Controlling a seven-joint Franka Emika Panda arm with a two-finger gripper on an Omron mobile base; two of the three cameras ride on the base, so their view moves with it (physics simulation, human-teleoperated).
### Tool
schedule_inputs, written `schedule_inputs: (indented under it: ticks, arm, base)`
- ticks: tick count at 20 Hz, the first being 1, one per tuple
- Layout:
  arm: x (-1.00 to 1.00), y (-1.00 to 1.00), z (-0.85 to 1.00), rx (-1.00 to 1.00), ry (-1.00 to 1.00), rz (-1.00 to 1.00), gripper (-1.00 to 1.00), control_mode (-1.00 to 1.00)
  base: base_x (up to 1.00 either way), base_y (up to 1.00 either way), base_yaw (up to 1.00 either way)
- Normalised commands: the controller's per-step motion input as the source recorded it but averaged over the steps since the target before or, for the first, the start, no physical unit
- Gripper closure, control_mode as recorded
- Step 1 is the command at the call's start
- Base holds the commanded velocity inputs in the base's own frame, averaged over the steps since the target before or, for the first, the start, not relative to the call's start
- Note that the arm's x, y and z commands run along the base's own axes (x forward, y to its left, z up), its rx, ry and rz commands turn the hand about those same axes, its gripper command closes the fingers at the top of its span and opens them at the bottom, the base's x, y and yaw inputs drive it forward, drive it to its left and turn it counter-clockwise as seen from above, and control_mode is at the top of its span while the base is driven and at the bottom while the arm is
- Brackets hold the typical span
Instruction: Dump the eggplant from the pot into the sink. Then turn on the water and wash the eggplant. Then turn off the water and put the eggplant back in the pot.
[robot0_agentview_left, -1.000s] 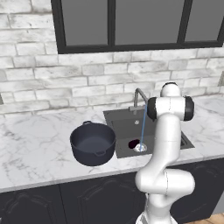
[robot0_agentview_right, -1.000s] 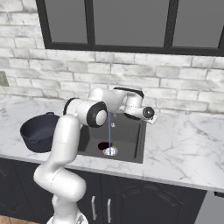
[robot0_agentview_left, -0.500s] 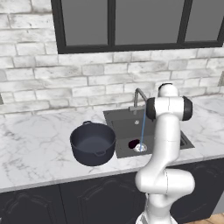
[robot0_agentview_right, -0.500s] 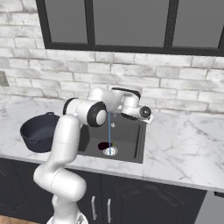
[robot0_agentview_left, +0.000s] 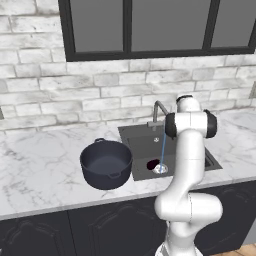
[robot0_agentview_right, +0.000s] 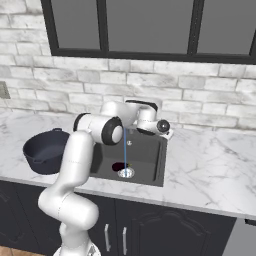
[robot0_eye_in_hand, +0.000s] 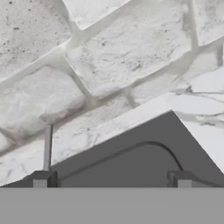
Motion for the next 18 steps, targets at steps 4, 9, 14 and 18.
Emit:
schedule_inputs:
  ticks: [4, 9, 14, 18]
  arm:
    - [0.24, 0.01, -0.06, 0.00, 0.00, 0.02, -1.00, -1.00]
    - [0.23, 0.03, -0.09, 0.00, 0.00, 0.04, -1.00, -1.00]
    - [0.30, 0.11, -0.12, 0.00, 0.00, 0.07, -1.00, -1.00]
    - [0.32, 0.09, -0.08, 0.00, 0.00, 0.10, -1.00, -1.00]
  base:
    - [0.00, 0.00, 0.00]
    - [0.00, 0.00, 0.00]
    - [0.00, 0.00, 0.00]
    - [0.00, 0.00, 0.00]
